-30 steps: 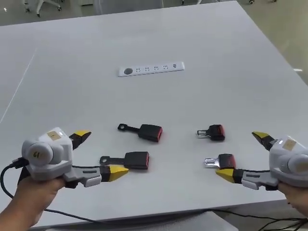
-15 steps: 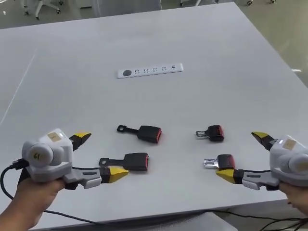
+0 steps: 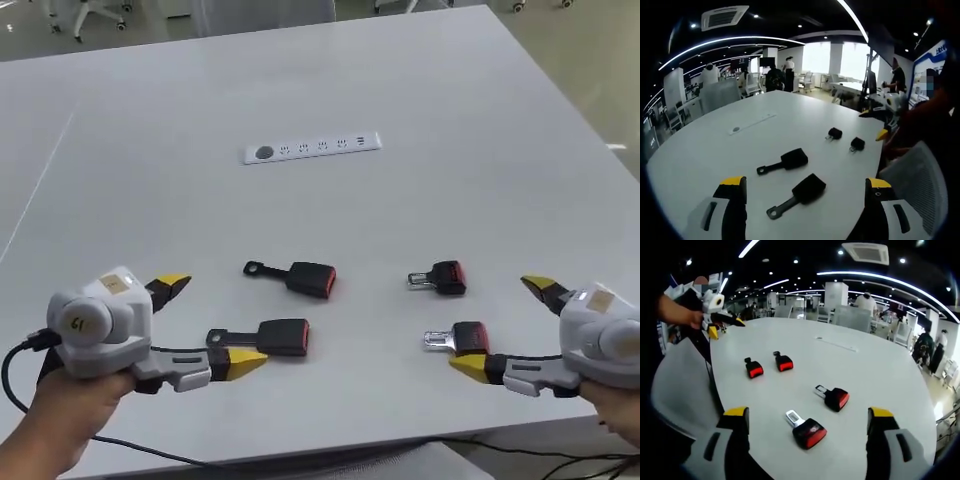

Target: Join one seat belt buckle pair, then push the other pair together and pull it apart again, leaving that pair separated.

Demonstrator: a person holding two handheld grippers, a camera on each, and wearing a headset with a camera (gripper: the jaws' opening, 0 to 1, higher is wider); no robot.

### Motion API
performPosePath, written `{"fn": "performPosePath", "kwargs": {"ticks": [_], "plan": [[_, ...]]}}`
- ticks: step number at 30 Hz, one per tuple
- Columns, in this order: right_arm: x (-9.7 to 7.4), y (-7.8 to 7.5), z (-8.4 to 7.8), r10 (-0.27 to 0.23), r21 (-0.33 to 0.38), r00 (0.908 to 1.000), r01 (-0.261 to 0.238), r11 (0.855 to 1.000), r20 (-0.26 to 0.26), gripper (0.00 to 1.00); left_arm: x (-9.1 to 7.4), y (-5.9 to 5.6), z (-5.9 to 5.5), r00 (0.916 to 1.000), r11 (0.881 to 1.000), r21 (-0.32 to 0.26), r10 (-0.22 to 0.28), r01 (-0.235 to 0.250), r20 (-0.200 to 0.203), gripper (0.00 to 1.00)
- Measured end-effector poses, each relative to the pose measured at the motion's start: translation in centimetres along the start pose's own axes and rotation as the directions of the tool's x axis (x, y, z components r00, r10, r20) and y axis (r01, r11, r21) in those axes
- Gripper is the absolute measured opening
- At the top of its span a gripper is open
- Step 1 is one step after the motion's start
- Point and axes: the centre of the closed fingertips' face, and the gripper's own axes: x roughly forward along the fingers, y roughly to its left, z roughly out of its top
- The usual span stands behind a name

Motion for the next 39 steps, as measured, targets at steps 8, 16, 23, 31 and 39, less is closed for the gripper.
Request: {"fn": "performPosePath", "kwargs": {"ticks": [8,16,23,31,39], "plan": [[0.2,0.4,-0.1,0.030,-0.009,0.9995,-0.030,1.000,-0.011,0.99,0.3,-0.1,-0.4,0.9997,1.000,0.017,-0.016,0.017,-0.017,1.00],[0.3,0.6,-0.4,0.064,-0.012,0.9976,-0.064,0.998,-0.027,0.99,1.4,-0.5,-0.7,0.9984,0.998,0.038,-0.044,0.045,-0.036,1.00],[0.2,1.2,-0.8,0.093,-0.014,0.9942,-0.094,0.995,-0.054,0.98,2.3,-0.6,-1.1,0.9960,0.996,0.063,-0.065,0.069,-0.061,1.00],[0.6,1.4,-1.7,0.132,-0.013,0.9877,-0.134,0.991,-0.083,0.97,3.4,-0.8,-1.8,0.9905,0.989,0.102,-0.098,0.108,-0.096,1.00],[1.2,1.2,-2.5,0.173,-0.026,0.9782,-0.177,0.984,-0.114,0.95,4.5,-0.7,-2.9,0.9799,0.979,0.138,-0.132,0.153,-0.149,0.98]]}}
